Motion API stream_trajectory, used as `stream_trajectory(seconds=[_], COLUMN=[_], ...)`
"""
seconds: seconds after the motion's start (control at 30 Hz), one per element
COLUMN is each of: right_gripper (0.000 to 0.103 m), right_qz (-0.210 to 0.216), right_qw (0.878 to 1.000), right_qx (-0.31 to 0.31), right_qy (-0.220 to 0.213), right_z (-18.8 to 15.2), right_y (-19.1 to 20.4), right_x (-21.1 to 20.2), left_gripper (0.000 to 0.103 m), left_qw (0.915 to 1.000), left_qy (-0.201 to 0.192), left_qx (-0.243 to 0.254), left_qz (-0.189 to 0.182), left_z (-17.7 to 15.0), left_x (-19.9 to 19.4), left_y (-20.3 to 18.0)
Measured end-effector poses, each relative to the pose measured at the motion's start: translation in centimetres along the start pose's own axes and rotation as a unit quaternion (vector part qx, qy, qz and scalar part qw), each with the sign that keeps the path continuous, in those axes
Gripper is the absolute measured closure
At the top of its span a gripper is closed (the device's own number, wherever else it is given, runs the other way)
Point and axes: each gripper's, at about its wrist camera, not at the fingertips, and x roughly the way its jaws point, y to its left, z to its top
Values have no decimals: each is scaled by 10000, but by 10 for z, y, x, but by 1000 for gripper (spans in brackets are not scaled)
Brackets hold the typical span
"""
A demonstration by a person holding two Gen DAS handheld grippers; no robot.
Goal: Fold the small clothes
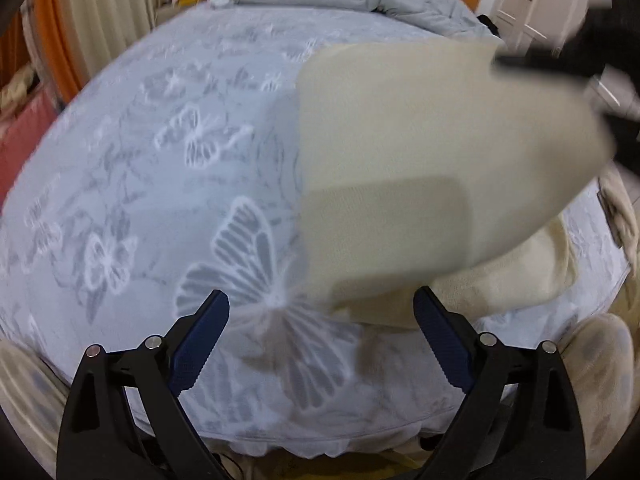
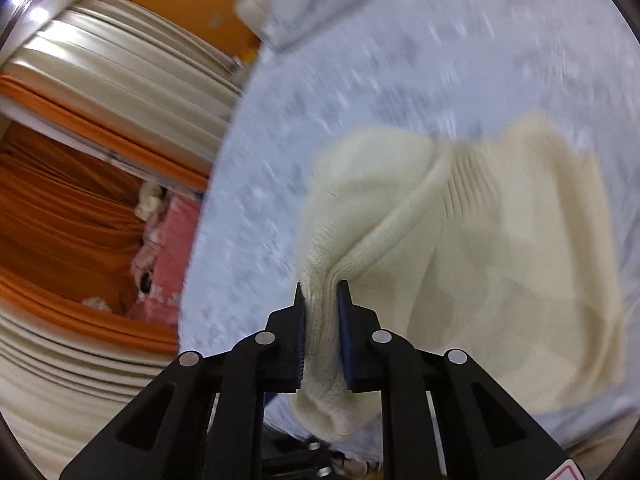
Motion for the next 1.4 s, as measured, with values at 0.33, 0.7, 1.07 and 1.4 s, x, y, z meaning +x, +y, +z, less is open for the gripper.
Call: stream_trajectory(seconds=[0.33, 0.7, 1.07, 1.4], right_gripper=[90, 36, 90, 69], right_qz=[-1141, -1314, -1293, -1336], right_qw=[9879, 9879, 9915, 9867], right_qx=[1035, 816, 44, 916], right_qy=[180, -51, -163, -136], right_z=[-30, -36, -15, -33], right_y=[-157, -145, -122, -155], right_x=[-32, -40, -48, -50], left_gripper=[36, 59, 87, 79], left_qw=[9987, 9988, 9997, 9968], left_qy=[363, 374, 175, 478], left_qx=[187, 242, 94, 505], left_qz=[-319, -181, -109, 396], left_z=[11, 17, 23, 8], left_x=[18, 20, 2, 27], left_y=[-40, -53, -48, -59])
